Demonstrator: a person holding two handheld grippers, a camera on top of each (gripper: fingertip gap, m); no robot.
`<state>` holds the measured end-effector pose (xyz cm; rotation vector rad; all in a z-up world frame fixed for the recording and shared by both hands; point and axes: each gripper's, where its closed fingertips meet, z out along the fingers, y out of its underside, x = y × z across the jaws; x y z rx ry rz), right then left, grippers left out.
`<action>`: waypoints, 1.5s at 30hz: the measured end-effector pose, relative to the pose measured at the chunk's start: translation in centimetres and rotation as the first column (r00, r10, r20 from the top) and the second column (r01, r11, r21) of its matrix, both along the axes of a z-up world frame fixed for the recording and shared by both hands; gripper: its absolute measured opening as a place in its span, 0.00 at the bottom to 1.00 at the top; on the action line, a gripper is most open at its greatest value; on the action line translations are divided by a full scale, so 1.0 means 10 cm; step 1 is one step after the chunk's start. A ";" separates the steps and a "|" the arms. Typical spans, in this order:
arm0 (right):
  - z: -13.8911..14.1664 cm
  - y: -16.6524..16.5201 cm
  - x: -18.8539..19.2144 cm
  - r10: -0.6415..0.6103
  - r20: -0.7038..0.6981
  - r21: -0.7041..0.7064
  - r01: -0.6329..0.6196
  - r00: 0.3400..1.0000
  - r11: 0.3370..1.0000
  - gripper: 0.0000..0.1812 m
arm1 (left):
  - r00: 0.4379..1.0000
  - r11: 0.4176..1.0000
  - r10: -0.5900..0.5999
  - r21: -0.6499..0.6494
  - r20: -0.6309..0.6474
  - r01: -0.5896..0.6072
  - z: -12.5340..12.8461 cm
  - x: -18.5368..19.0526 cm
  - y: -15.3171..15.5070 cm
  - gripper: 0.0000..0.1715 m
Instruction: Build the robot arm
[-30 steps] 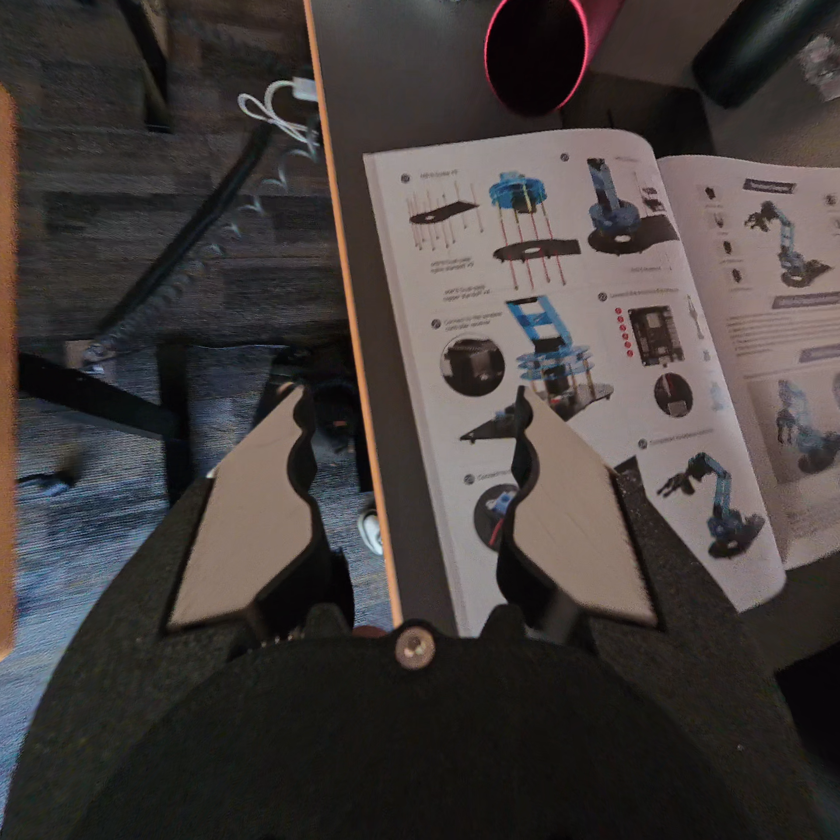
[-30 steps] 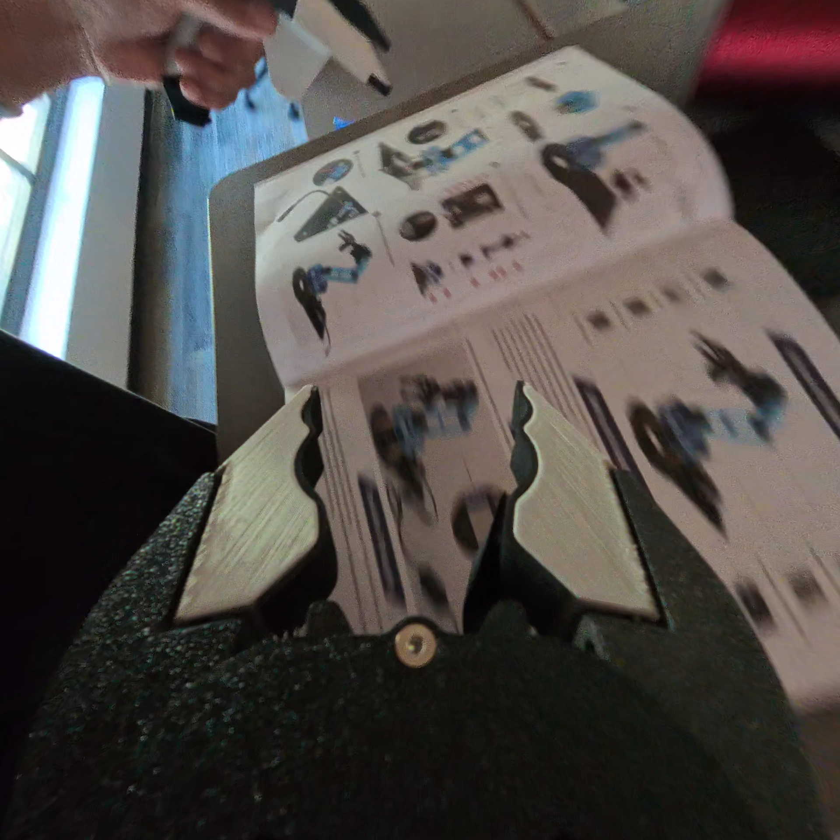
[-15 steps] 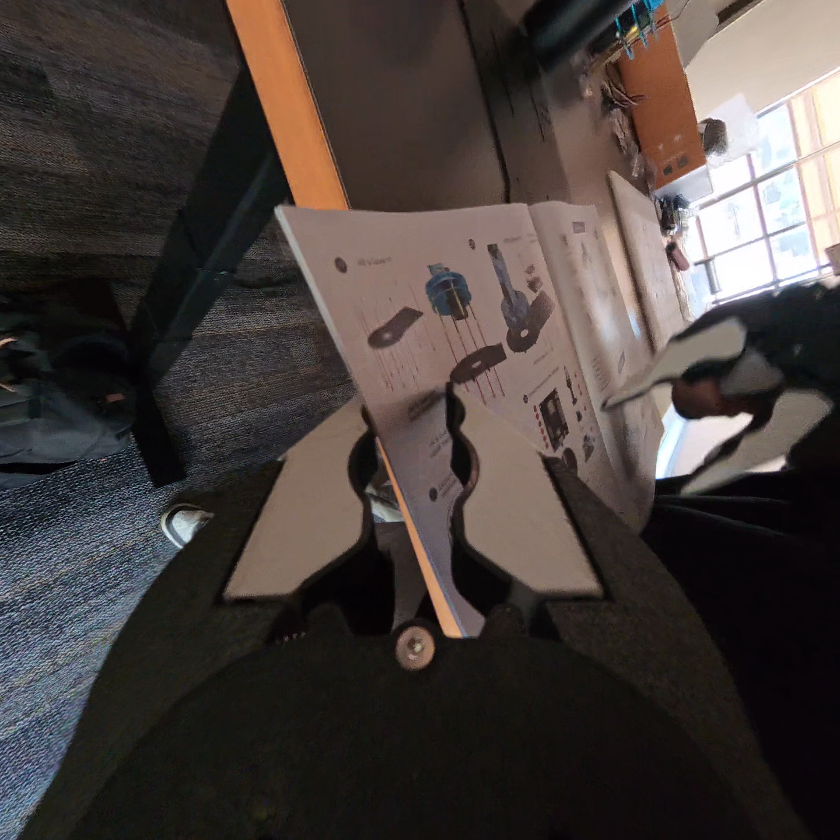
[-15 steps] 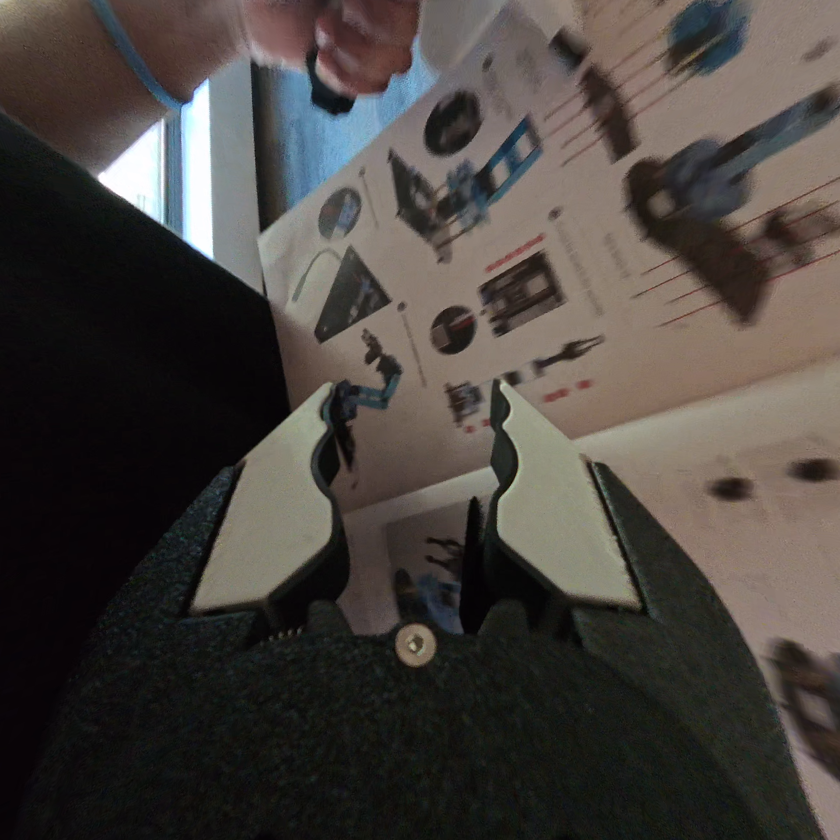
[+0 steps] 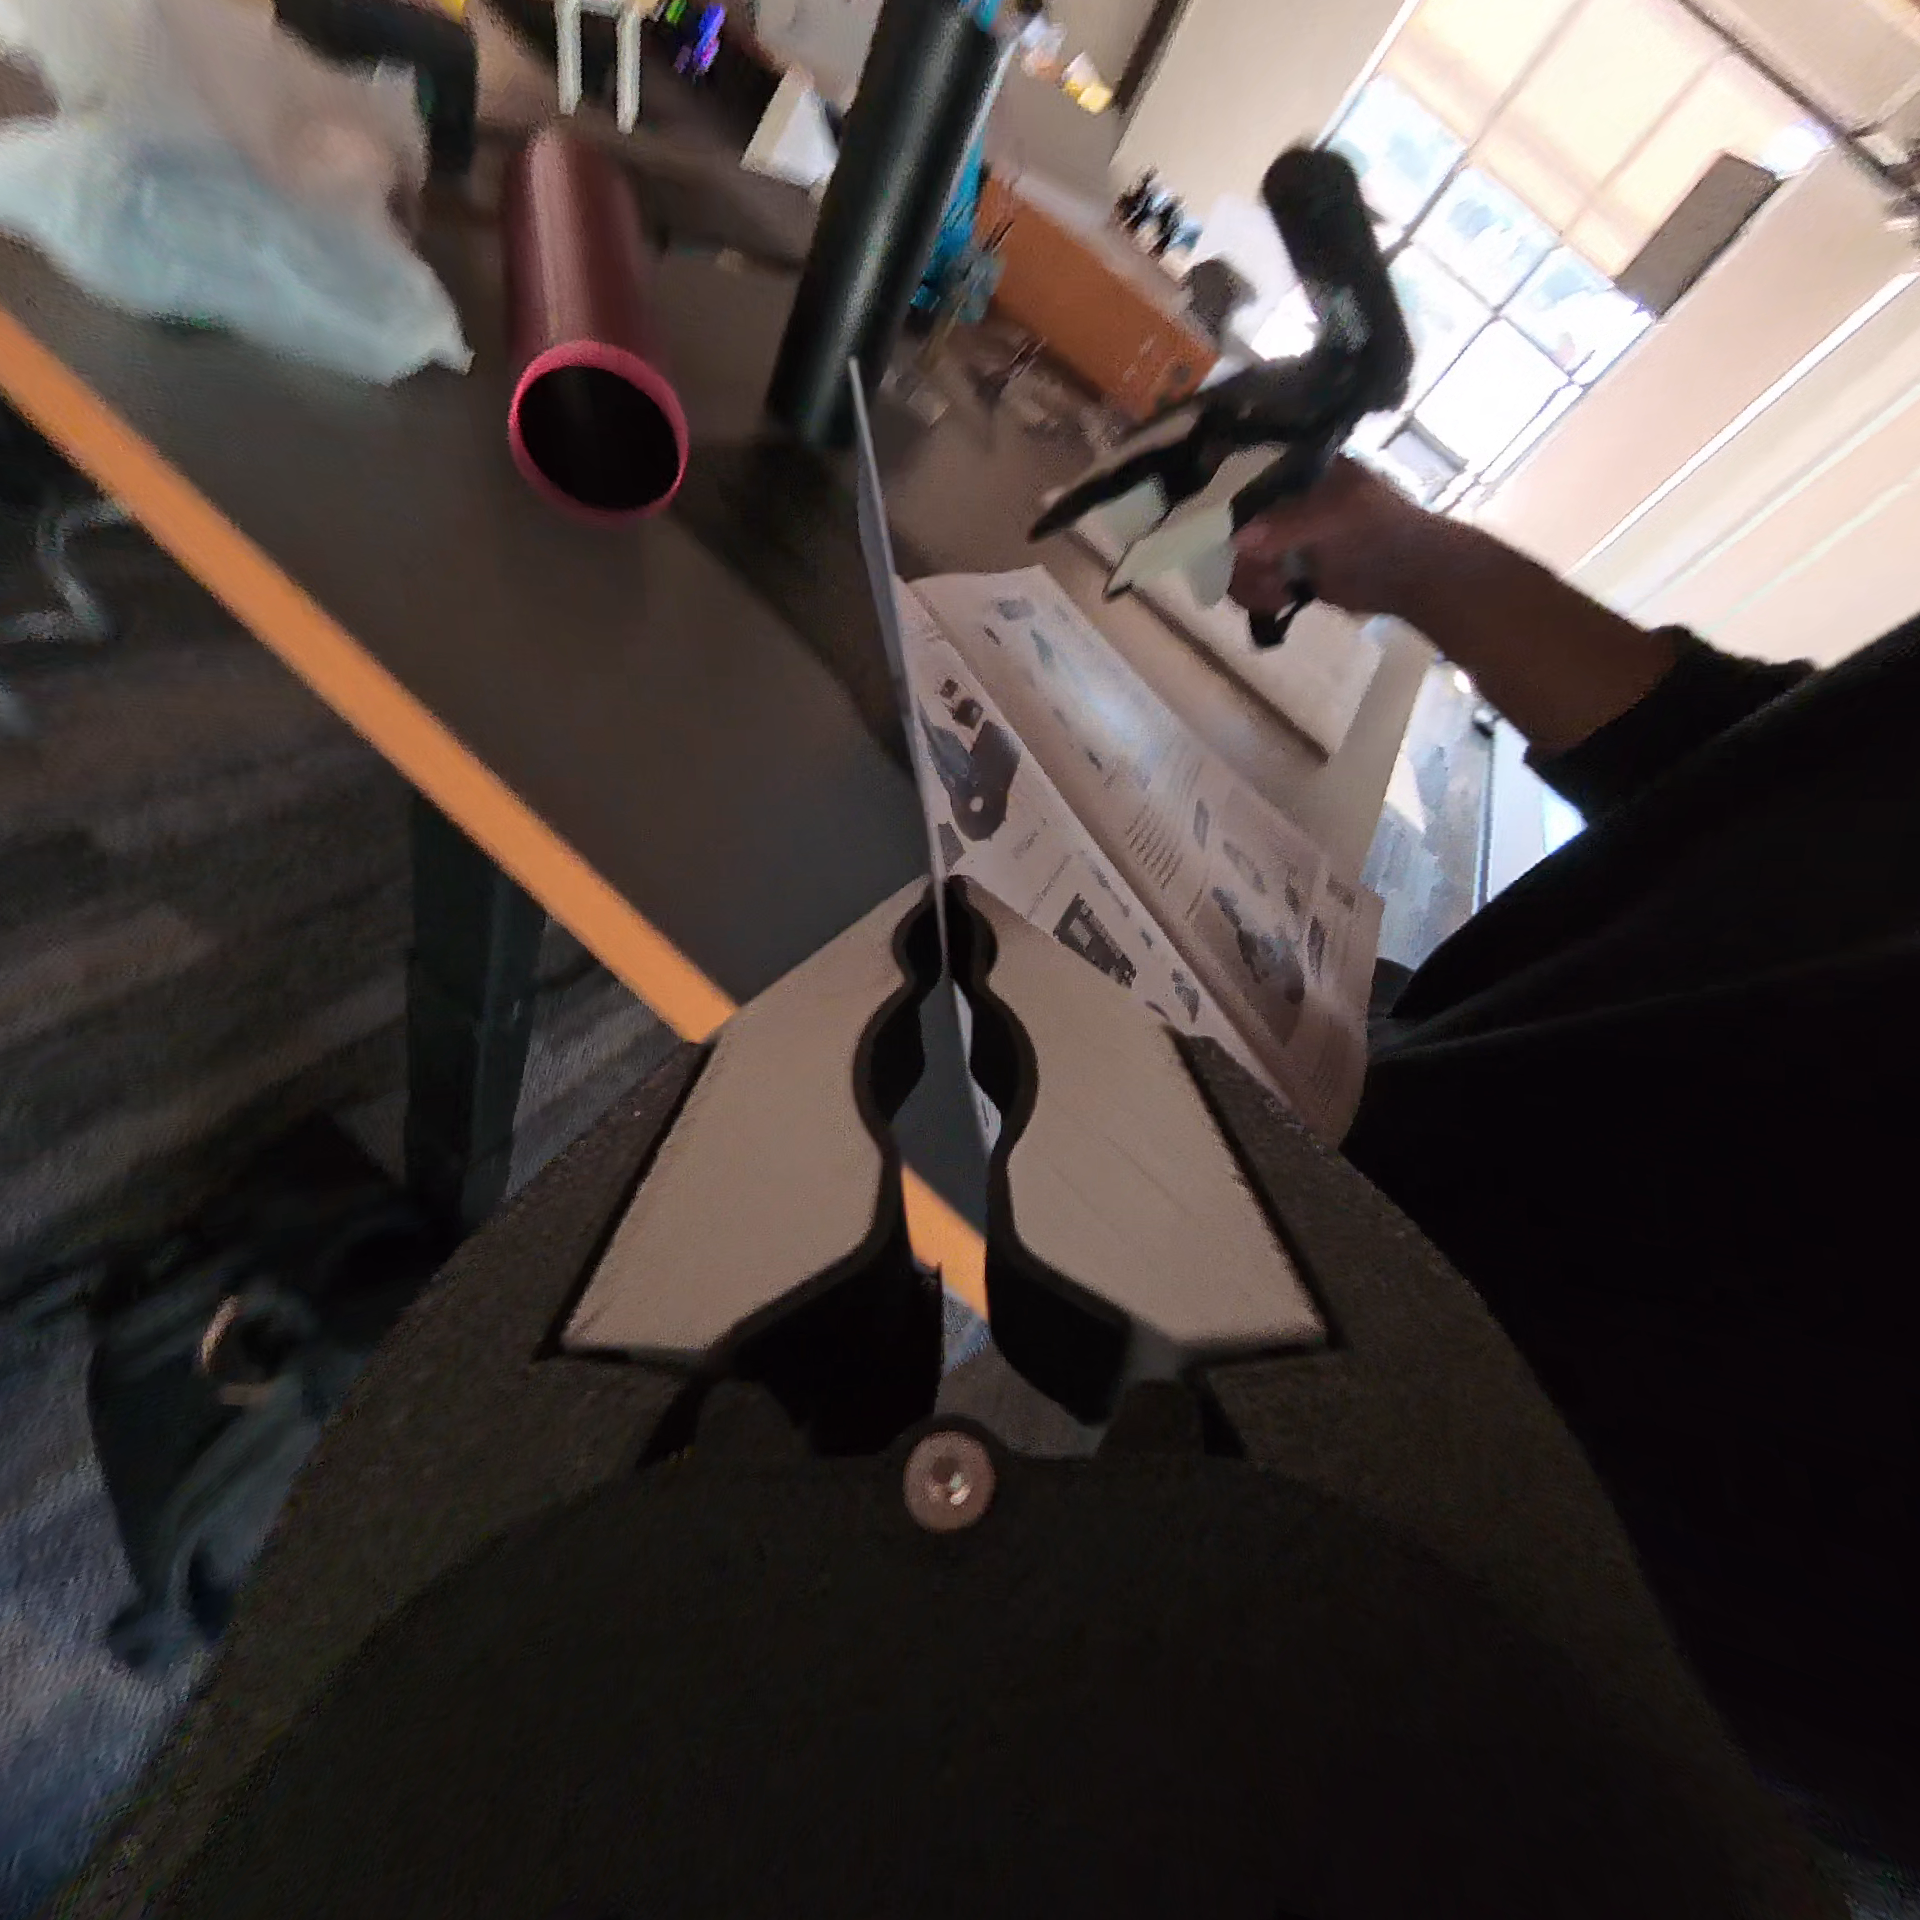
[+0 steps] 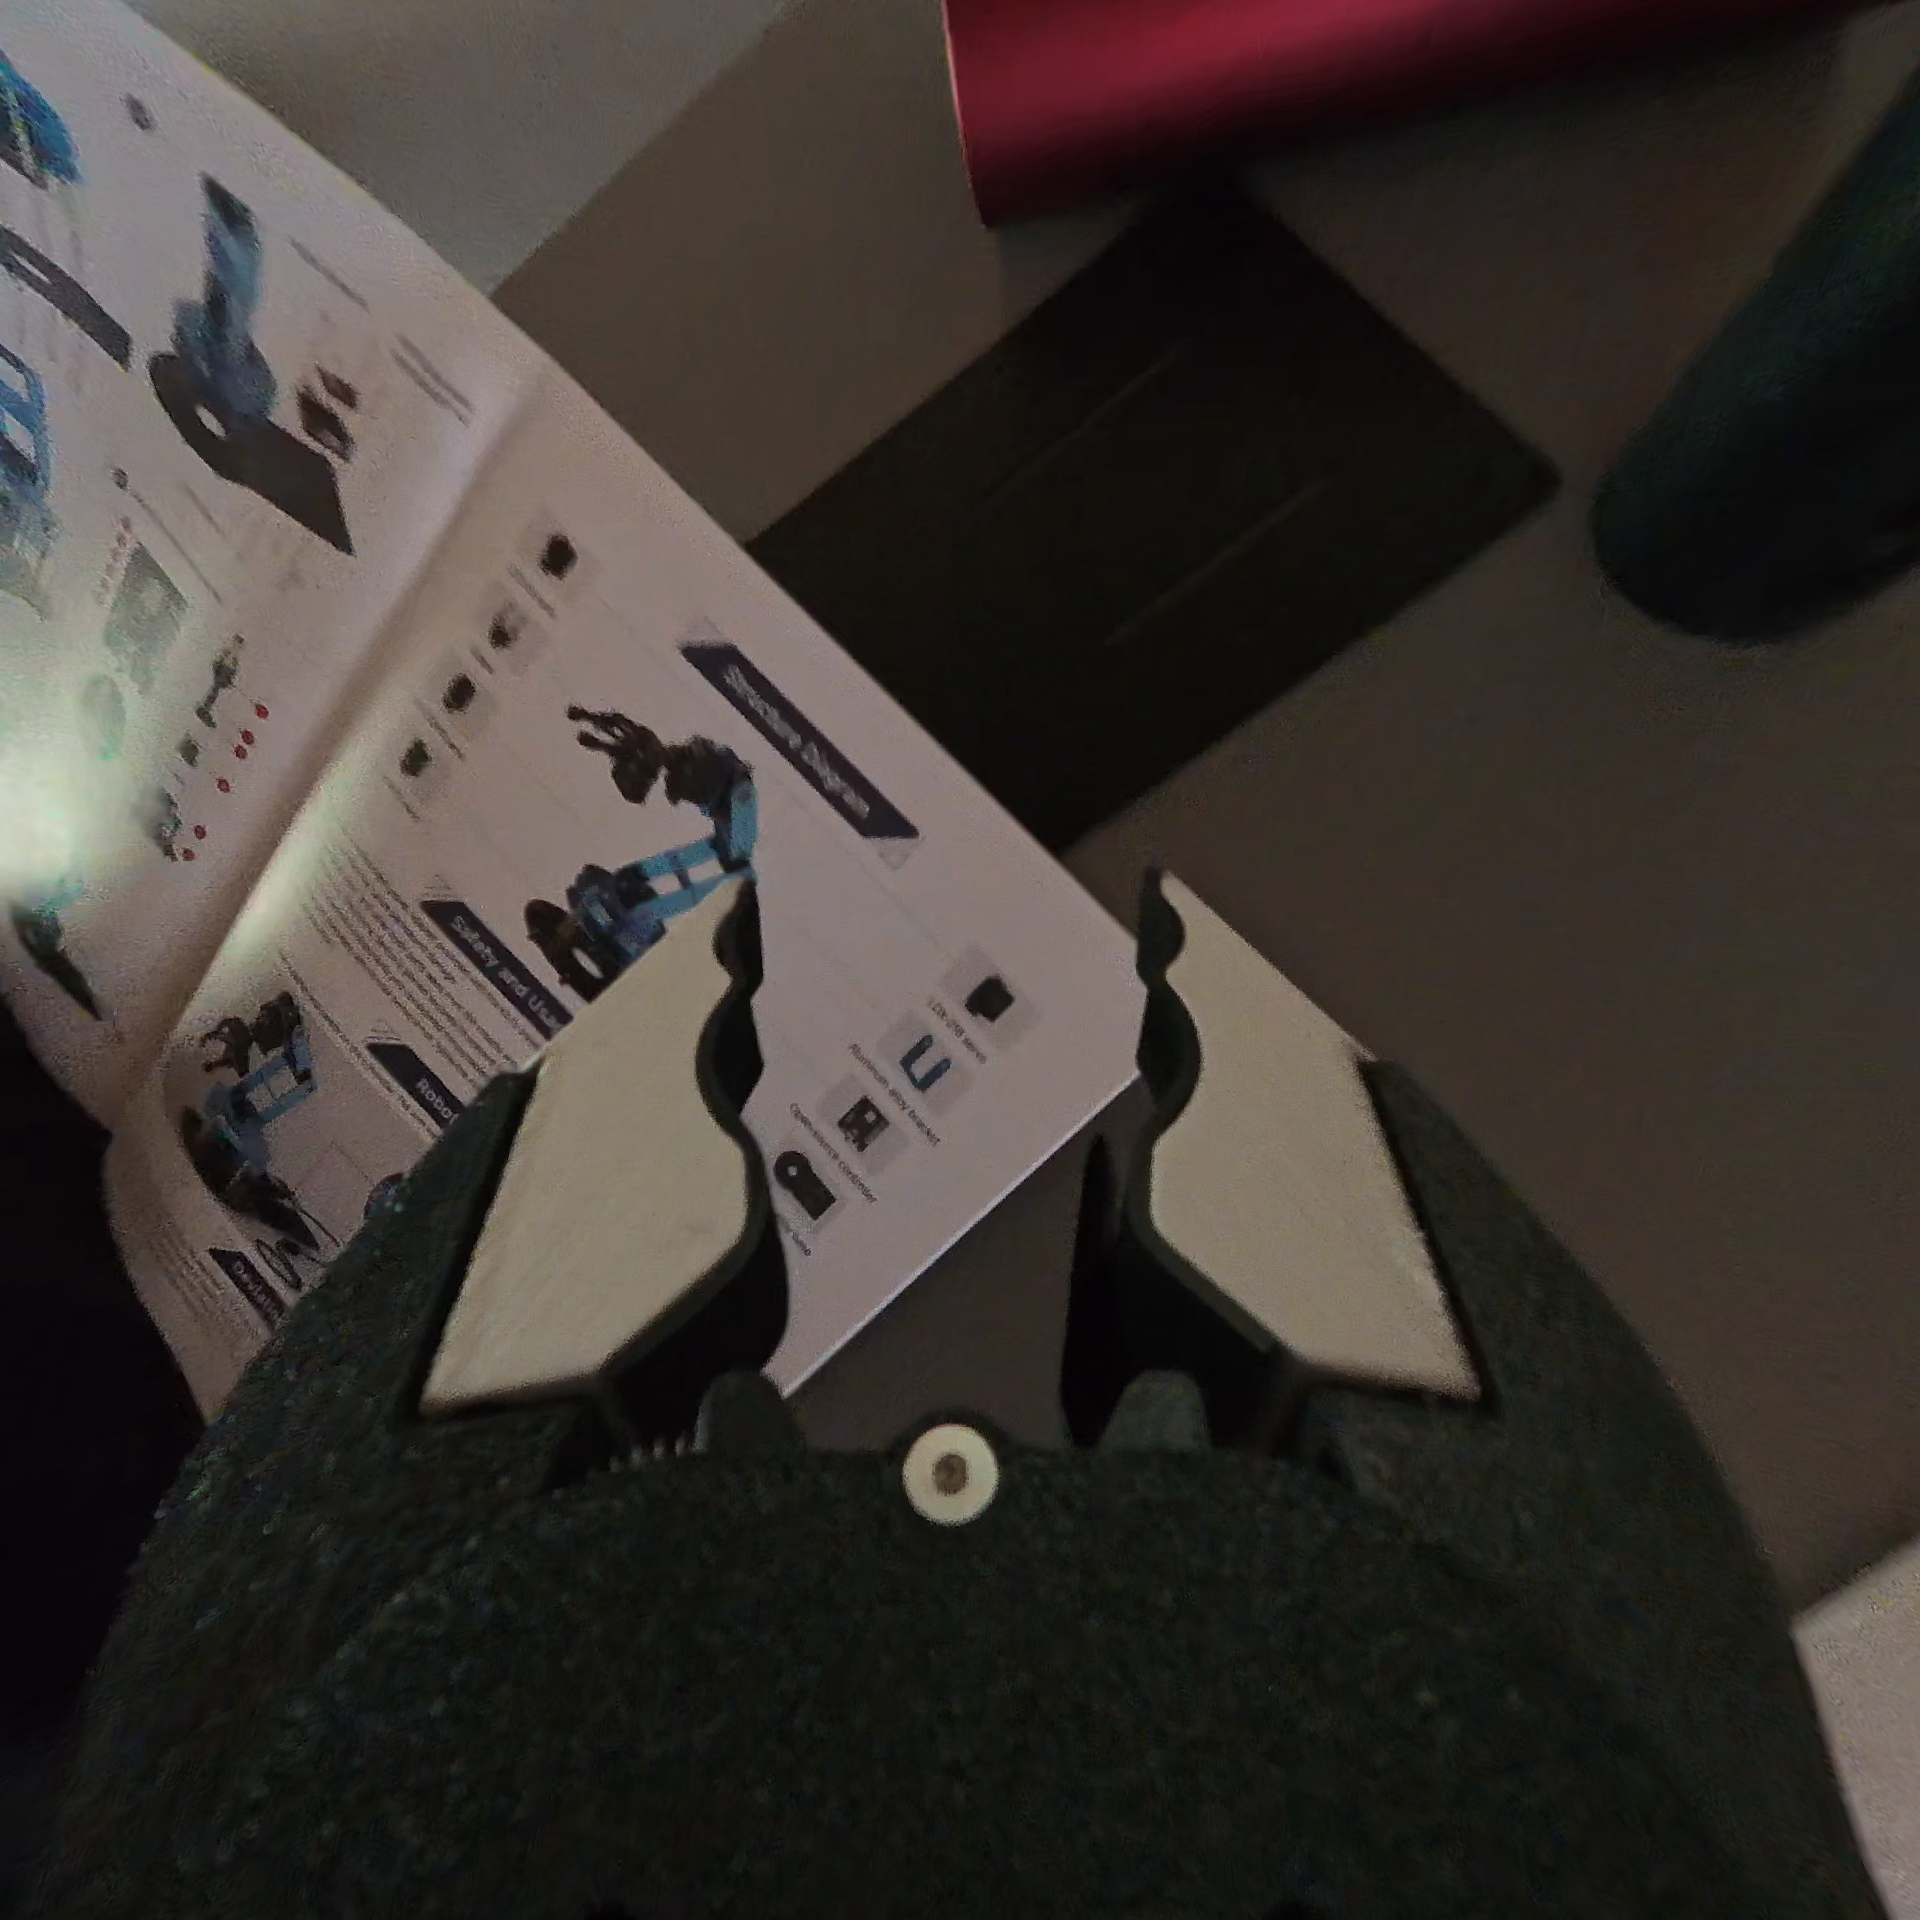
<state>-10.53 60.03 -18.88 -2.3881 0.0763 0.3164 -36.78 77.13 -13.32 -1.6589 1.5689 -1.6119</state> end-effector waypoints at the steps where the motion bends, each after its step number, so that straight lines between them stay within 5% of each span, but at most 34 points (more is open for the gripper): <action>1: 0.00 -0.07 -0.01 -0.030 -0.029 0.023 0.030 0.999 0.999 0.41 | 0.998 1.000 -0.024 0.012 0.050 0.023 0.10 0.05 -0.02 0.00; 4: 0.08 -0.22 0.00 -0.111 -0.166 0.124 0.133 0.980 0.983 0.46 | 0.979 0.992 -0.109 0.089 0.171 0.094 0.41 0.19 -0.08 0.00; 7: 0.08 -0.36 0.11 -0.192 -0.320 0.190 0.261 0.928 0.946 0.65 | 0.945 0.977 -0.179 0.158 0.273 0.140 0.73 0.28 -0.13 0.00; 8: 0.15 -0.39 0.01 -0.140 -0.452 0.220 0.262 0.881 0.940 0.61 | 0.938 0.975 -0.190 0.164 0.289 0.147 0.79 0.32 -0.13 0.00; 10: 0.47 -0.50 -0.29 0.098 -0.657 0.352 0.190 0.748 0.917 0.31 | 0.935 0.979 -0.195 0.110 0.297 0.169 0.88 0.40 -0.09 0.00; 12: 0.70 -0.61 -0.43 0.227 -0.676 0.455 0.154 0.701 0.877 0.00 | 0.945 0.984 -0.174 0.019 0.277 0.176 0.94 0.51 -0.04 0.00; 18: 1.31 -0.67 -0.08 0.132 -0.536 0.515 0.198 0.834 0.834 0.00 | 0.983 0.965 -0.129 -0.210 0.131 0.154 0.98 0.93 0.08 0.00; 23: 1.42 -0.57 0.35 -0.001 -0.358 0.396 0.153 0.934 0.905 0.00 | 0.979 0.965 -0.195 -0.165 0.057 0.202 0.84 1.17 0.05 0.00; 28: 1.52 -0.40 0.40 0.042 -0.322 0.436 0.108 0.946 0.893 0.00 | 0.985 0.975 -0.158 -0.149 0.075 0.167 0.78 1.16 0.18 0.00; 30: 1.59 -0.31 0.32 0.044 -0.198 0.465 0.055 0.979 0.884 0.12 | 0.983 0.984 -0.138 -0.100 0.122 0.150 0.91 0.98 0.34 0.00; 33: 1.37 -0.34 0.25 -0.020 -0.013 0.395 0.024 1.000 0.918 0.37 | 0.954 0.978 -0.197 -0.022 0.225 0.207 1.26 0.50 0.47 0.00; 36: 0.60 -0.38 -0.09 0.015 0.049 0.187 -0.024 0.999 0.982 0.53 | 0.956 0.975 -0.217 0.089 0.199 0.203 1.46 0.22 0.60 0.00; 40: -0.21 -0.30 -0.80 0.069 0.087 0.065 -0.075 0.994 0.995 0.51 | 0.966 0.980 -0.185 0.101 0.180 0.169 1.93 0.06 0.65 0.00; 45: -0.33 0.04 -1.17 0.126 0.187 0.082 -0.143 0.974 0.986 0.45 | 0.970 0.973 -0.188 0.165 0.154 0.163 2.52 -0.06 0.60 0.00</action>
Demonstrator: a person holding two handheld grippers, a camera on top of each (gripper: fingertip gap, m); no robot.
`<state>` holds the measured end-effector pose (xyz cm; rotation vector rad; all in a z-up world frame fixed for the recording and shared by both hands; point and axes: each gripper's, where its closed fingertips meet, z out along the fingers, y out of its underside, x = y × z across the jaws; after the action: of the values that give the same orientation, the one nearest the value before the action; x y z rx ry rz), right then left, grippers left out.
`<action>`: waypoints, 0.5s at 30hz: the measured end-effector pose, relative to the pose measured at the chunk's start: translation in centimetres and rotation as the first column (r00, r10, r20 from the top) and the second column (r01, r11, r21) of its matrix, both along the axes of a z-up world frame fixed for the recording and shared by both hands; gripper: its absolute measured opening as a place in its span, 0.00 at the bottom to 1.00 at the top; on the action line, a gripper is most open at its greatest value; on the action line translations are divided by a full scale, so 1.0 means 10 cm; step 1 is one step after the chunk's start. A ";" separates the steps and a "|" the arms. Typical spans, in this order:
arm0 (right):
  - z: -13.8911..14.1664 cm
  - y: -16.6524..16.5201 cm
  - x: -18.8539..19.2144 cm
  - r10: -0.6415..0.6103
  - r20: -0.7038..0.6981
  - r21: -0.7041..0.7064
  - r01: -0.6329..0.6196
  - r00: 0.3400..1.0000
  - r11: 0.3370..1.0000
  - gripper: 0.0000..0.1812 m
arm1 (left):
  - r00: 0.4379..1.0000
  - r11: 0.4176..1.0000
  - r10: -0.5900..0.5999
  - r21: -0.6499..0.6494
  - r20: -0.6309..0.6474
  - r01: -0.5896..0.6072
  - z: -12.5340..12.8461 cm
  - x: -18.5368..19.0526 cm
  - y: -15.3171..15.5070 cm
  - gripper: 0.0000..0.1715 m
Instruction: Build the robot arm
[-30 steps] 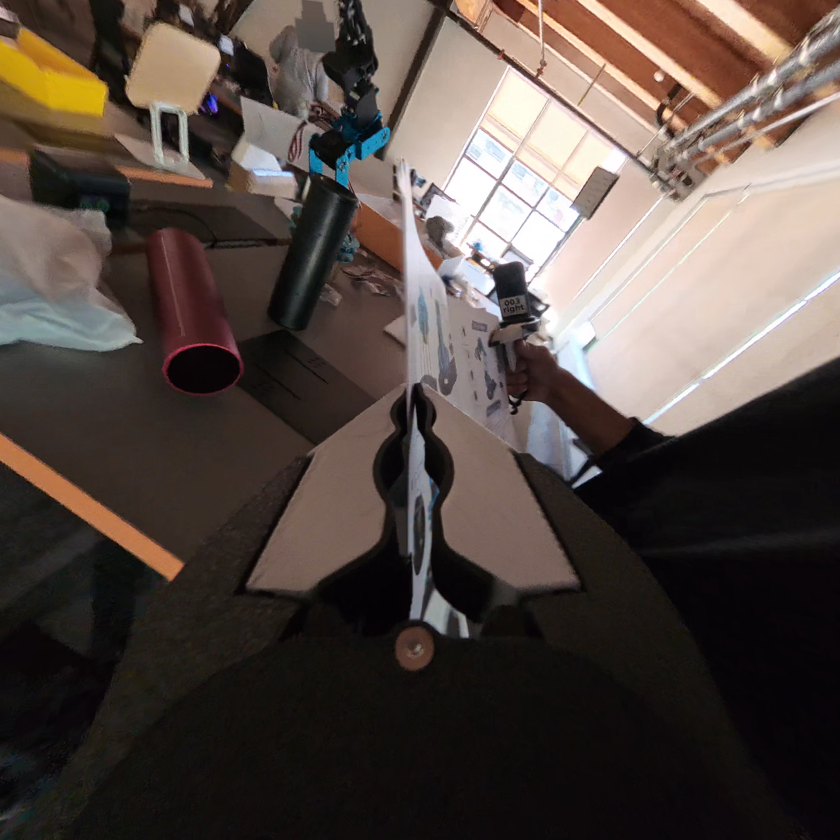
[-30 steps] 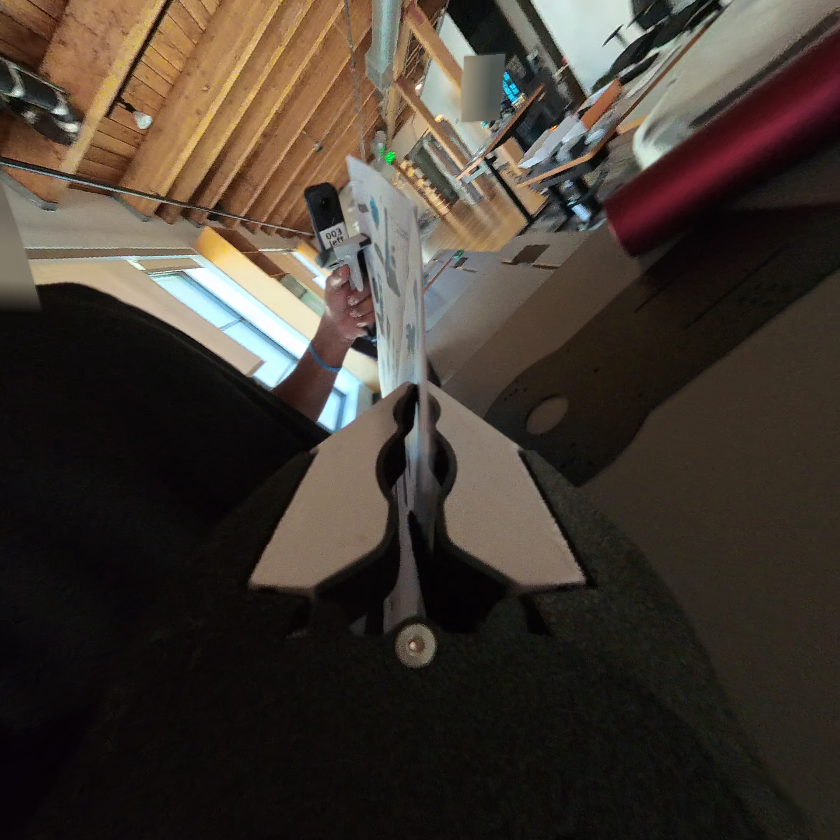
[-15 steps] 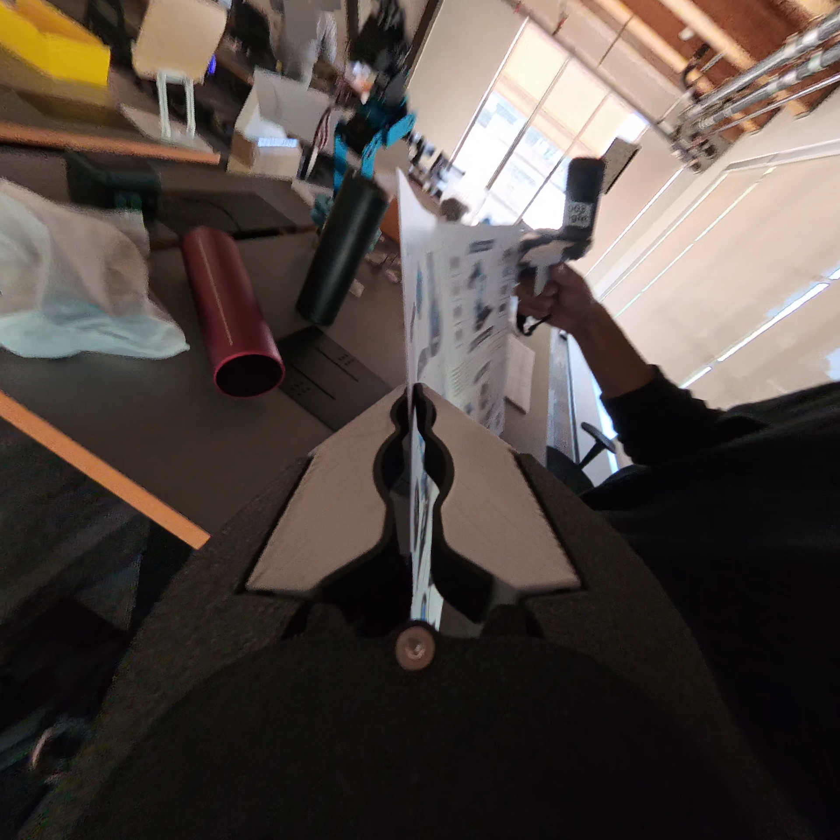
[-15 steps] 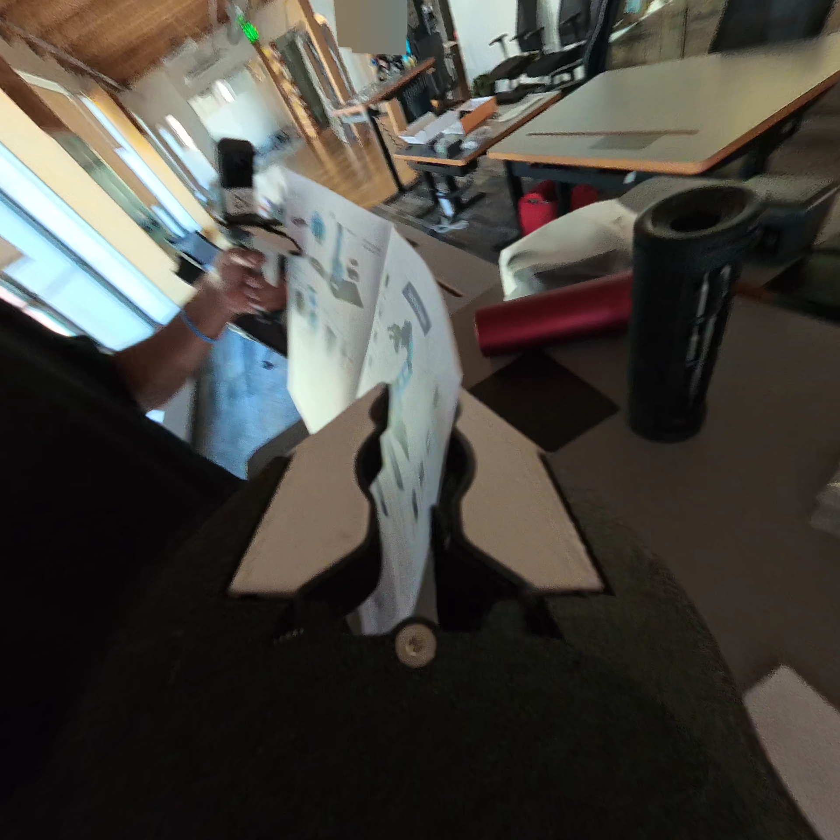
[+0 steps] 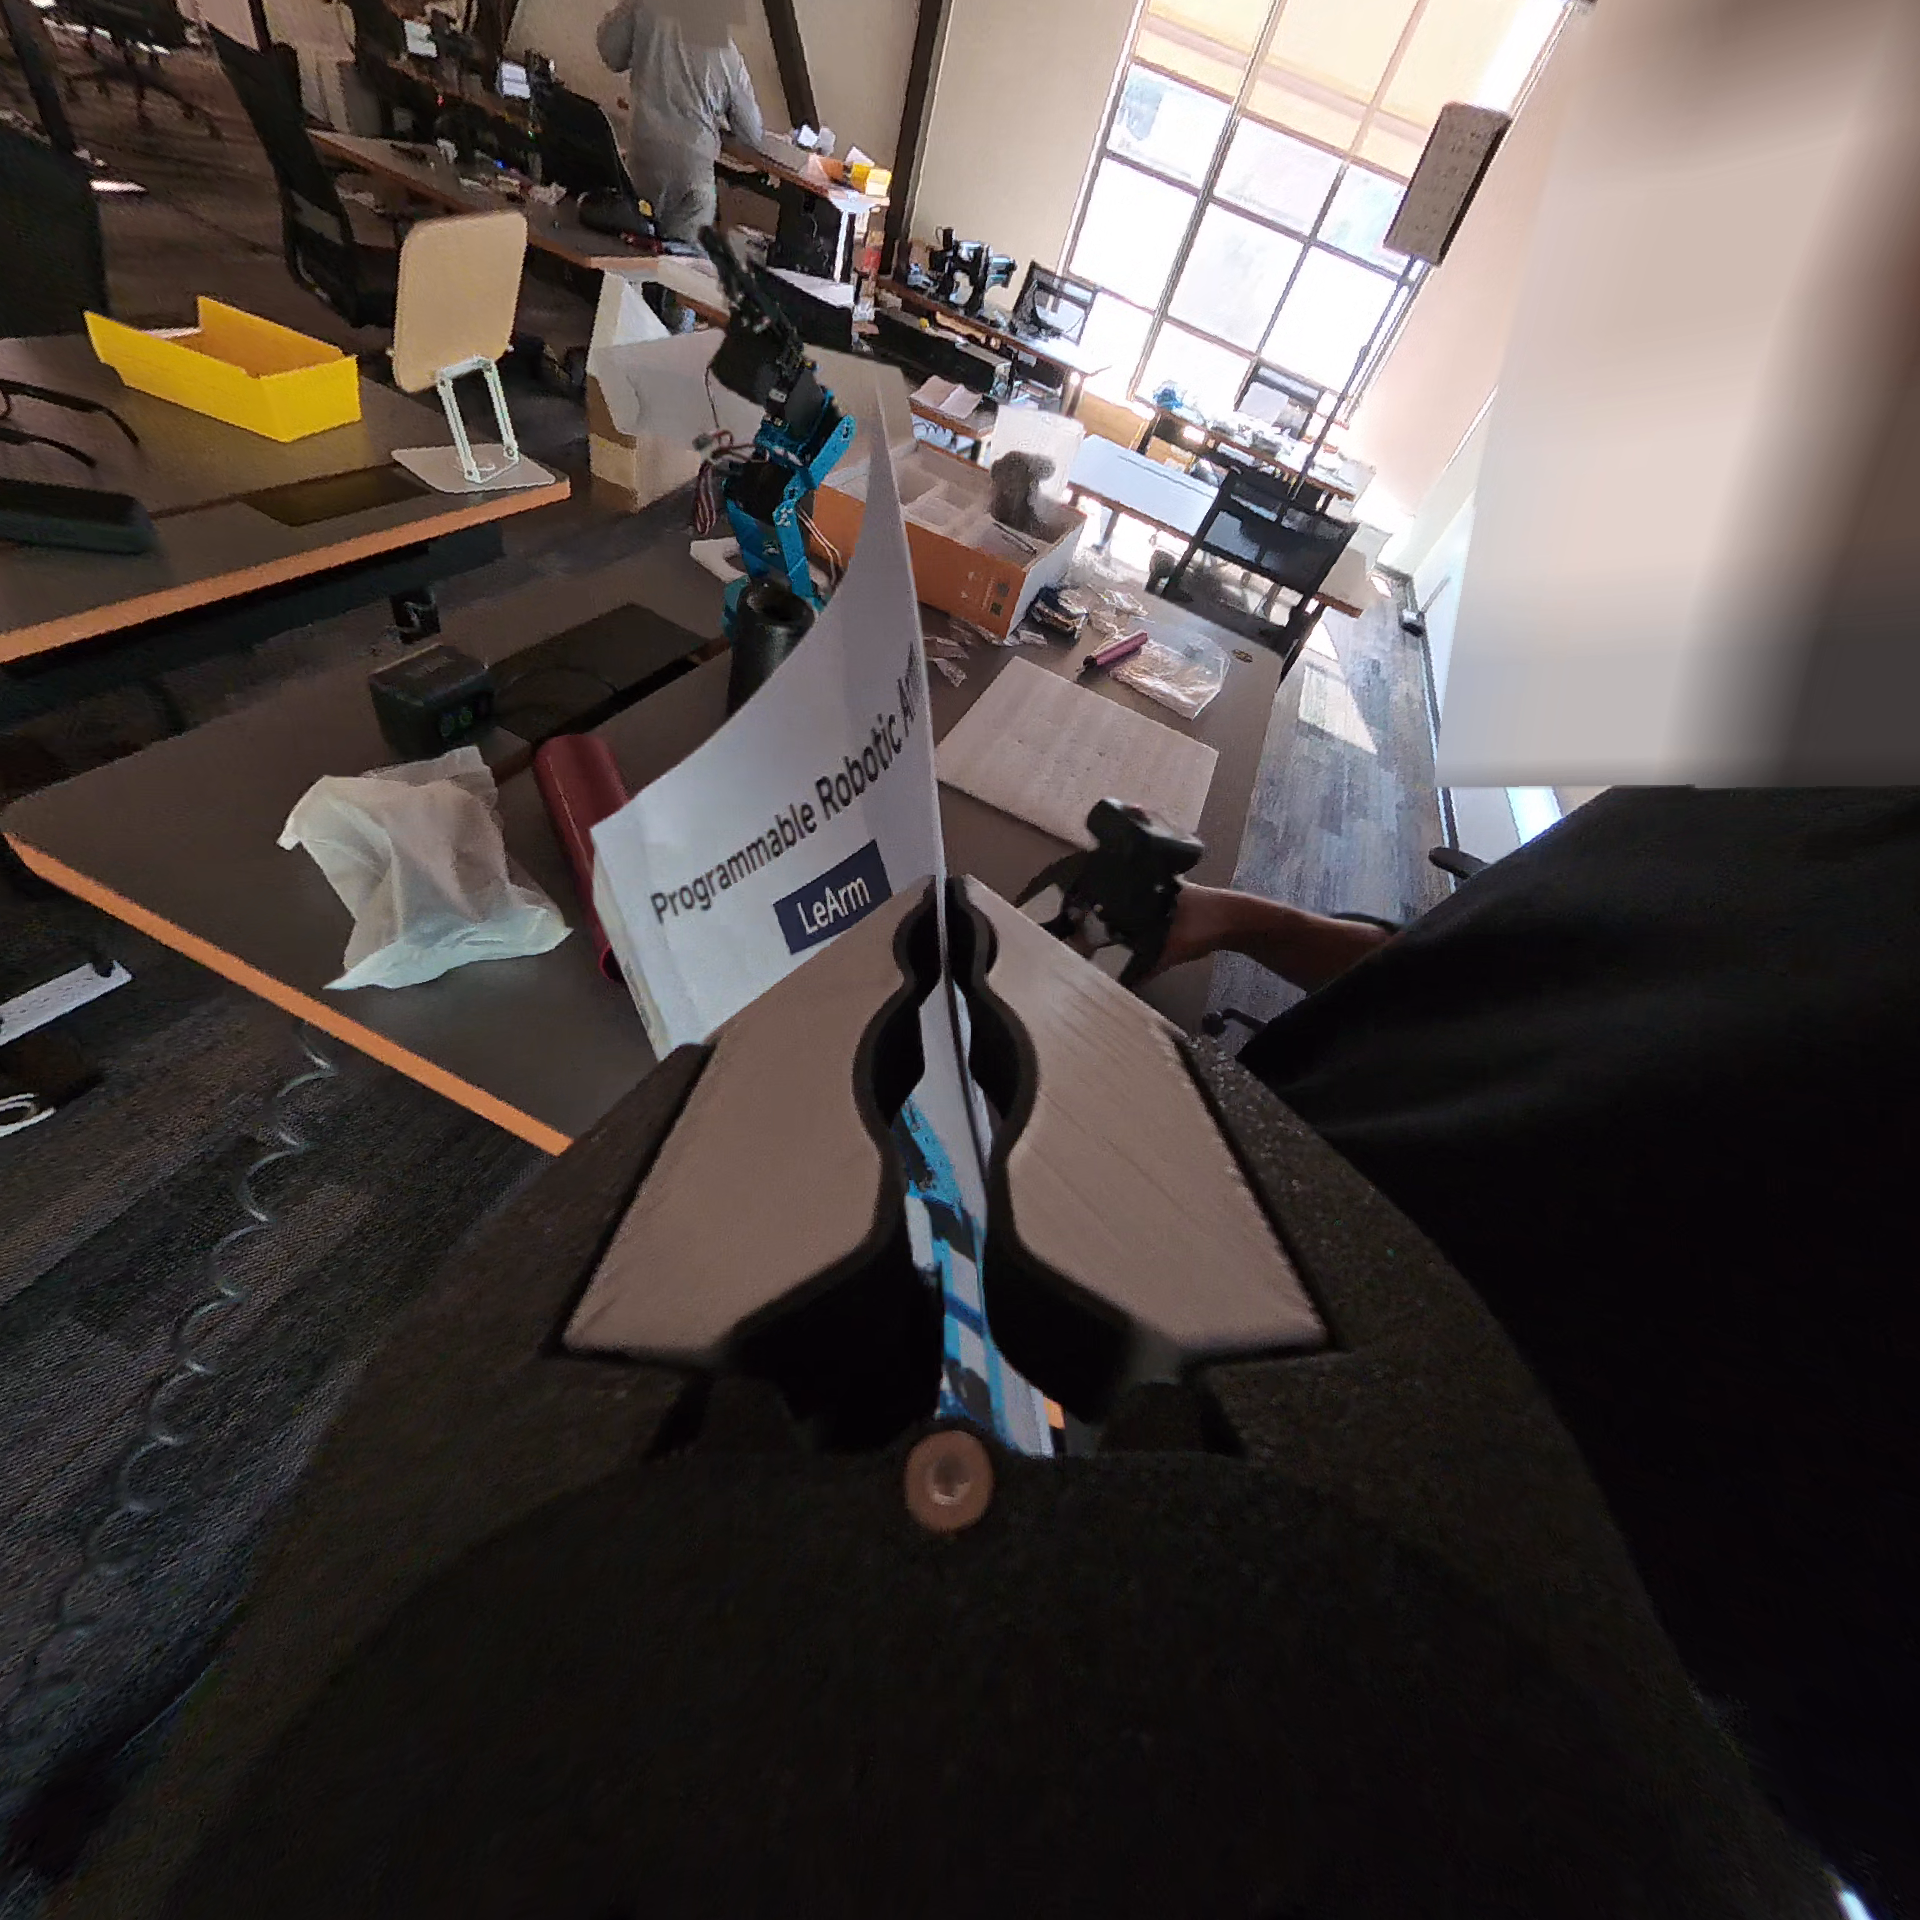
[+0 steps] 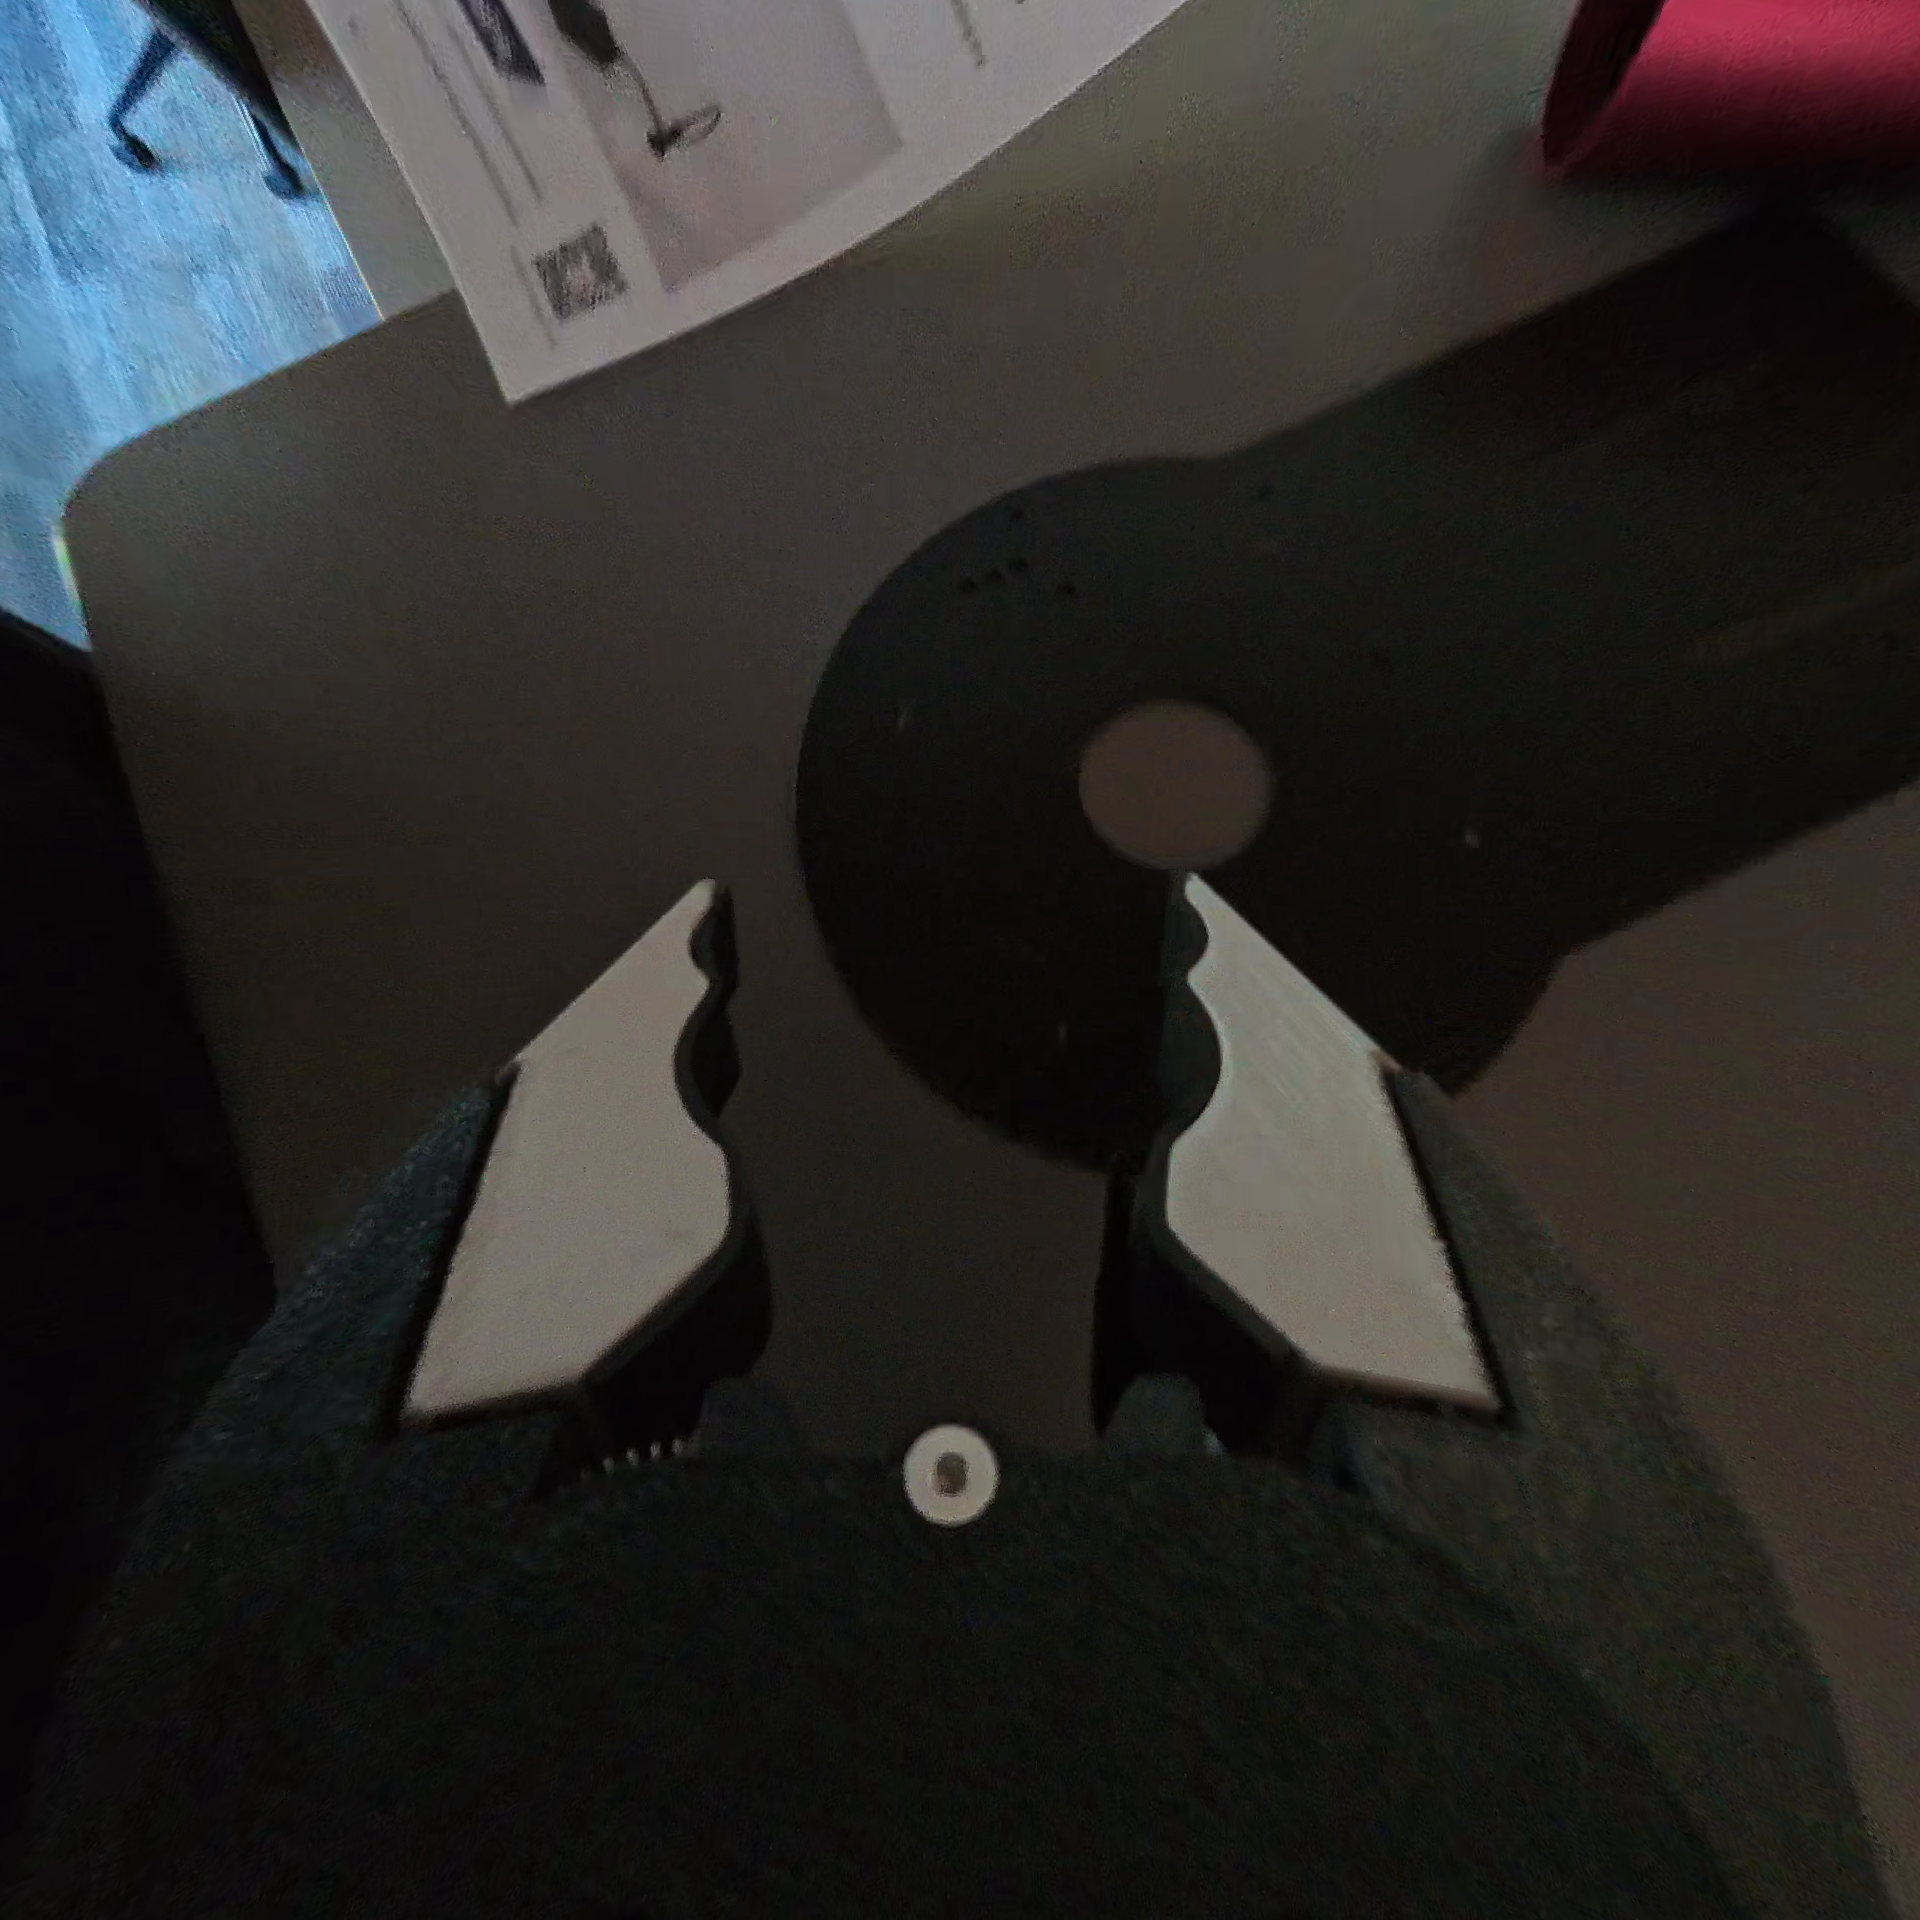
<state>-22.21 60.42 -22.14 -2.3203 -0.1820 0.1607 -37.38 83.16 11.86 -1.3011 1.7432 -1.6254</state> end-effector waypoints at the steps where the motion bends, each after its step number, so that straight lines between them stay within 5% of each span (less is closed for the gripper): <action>1: -0.02 0.08 -0.01 0.018 0.009 -0.015 -0.018 1.000 1.000 0.43 | 1.000 1.000 -0.005 0.007 -0.006 0.005 0.08 0.00 -0.02 0.00; 6: -0.09 0.15 -0.01 0.093 -0.059 -0.102 -0.099 0.994 0.990 0.37 | 0.999 0.999 -0.026 0.028 -0.024 0.026 0.28 0.06 -0.13 0.00; 9: -0.08 0.02 -0.10 0.125 -0.093 -0.137 -0.137 0.988 0.981 0.44 | 0.998 0.998 -0.058 0.025 0.000 0.058 0.35 0.06 -0.22 0.00; 15: -0.08 -0.47 -0.16 0.094 -0.094 -0.198 -0.111 0.991 0.974 0.38 | 0.993 0.993 -0.106 -0.040 0.046 0.108 0.38 0.10 -0.31 0.00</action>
<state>-23.77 55.70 -22.98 -2.5027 -0.2536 0.3431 -36.36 80.02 15.68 -1.2001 1.7892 -1.7450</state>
